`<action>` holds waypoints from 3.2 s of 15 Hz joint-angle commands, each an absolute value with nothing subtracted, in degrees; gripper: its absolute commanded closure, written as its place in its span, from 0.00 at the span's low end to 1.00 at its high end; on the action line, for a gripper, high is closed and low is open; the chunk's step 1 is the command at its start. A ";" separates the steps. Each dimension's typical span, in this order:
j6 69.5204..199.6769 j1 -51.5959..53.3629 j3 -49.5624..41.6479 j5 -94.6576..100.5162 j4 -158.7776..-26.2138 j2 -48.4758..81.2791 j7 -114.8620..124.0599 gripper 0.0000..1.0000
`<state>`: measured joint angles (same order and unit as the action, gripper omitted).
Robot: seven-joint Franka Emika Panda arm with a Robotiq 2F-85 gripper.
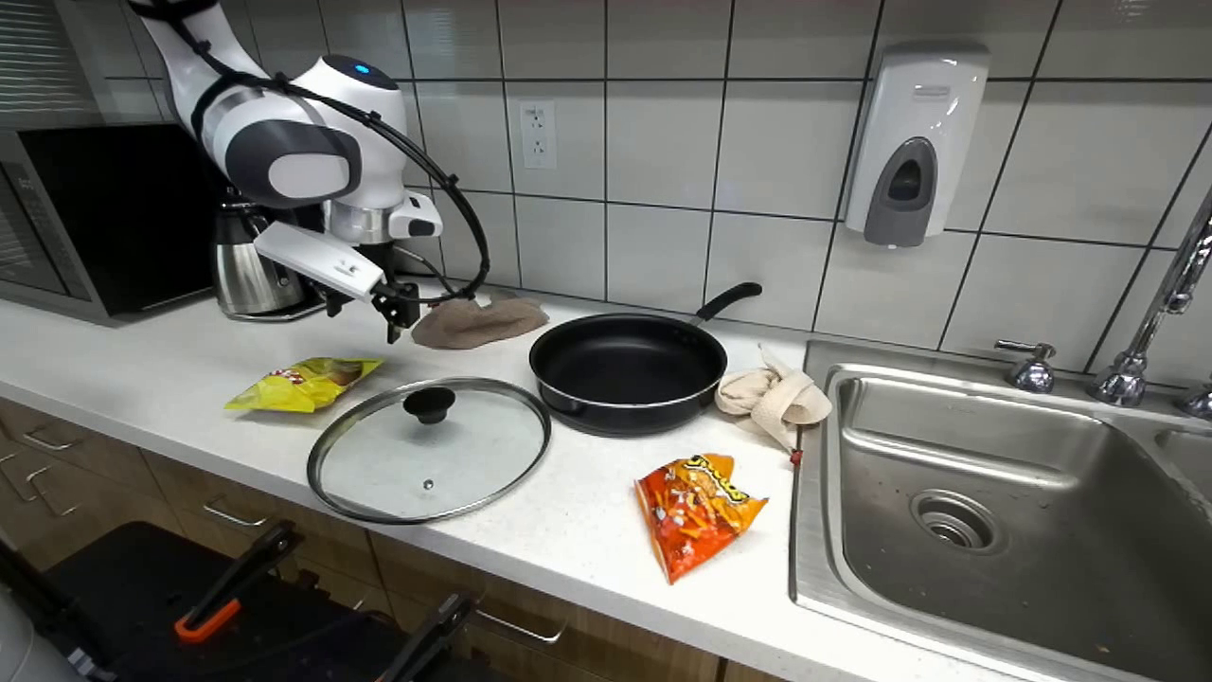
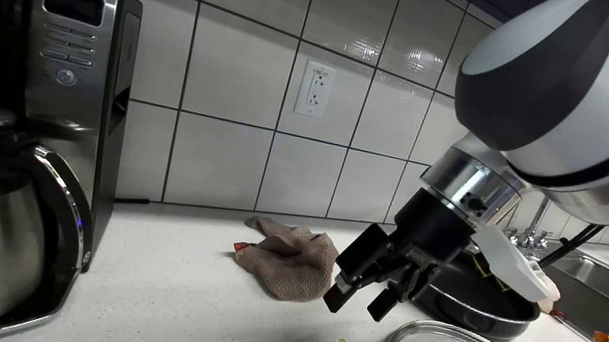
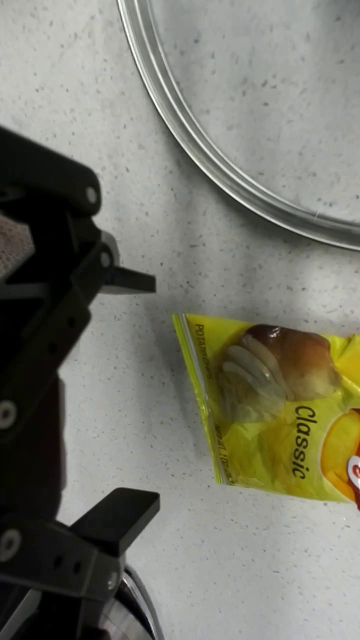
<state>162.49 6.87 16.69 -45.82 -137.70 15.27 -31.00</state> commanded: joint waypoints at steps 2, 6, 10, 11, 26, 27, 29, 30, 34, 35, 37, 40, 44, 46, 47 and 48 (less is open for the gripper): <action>163.11 5.22 18.13 -49.66 -134.44 19.42 -37.42 0.00; 162.83 5.60 18.50 -49.49 -133.75 21.20 -40.07 0.00; 162.49 5.90 18.95 -48.79 -133.93 22.41 -41.33 0.00; 162.72 5.88 19.10 -48.86 -134.02 22.79 -41.71 0.00; 163.45 4.22 20.06 -50.61 -133.52 24.22 -44.82 0.10; 163.58 4.04 20.10 -50.73 -133.50 24.21 -45.00 0.28; 163.71 3.72 20.22 -51.03 -133.45 24.22 -45.26 0.42; 163.75 3.59 20.26 -51.19 -133.43 24.25 -45.41 0.51; 163.83 3.40 20.40 -52.03 -133.44 24.16 -46.45 0.82; 163.82 3.37 20.43 -52.24 -133.45 24.13 -46.74 0.89; 163.89 3.44 20.40 -52.55 -133.50 24.03 -47.04 1.00; 164.02 3.39 20.56 -52.97 -133.64 23.49 -47.21 1.00; 163.54 4.85 19.81 -51.32 -134.48 21.31 -44.43 1.00; 163.79 6.24 18.51 -49.38 -135.18 19.54 -42.13 1.00; 163.90 6.75 18.18 -48.71 -135.52 18.41 -41.52 1.00; 164.00 7.15 17.97 -48.13 -135.79 17.38 -41.13 1.00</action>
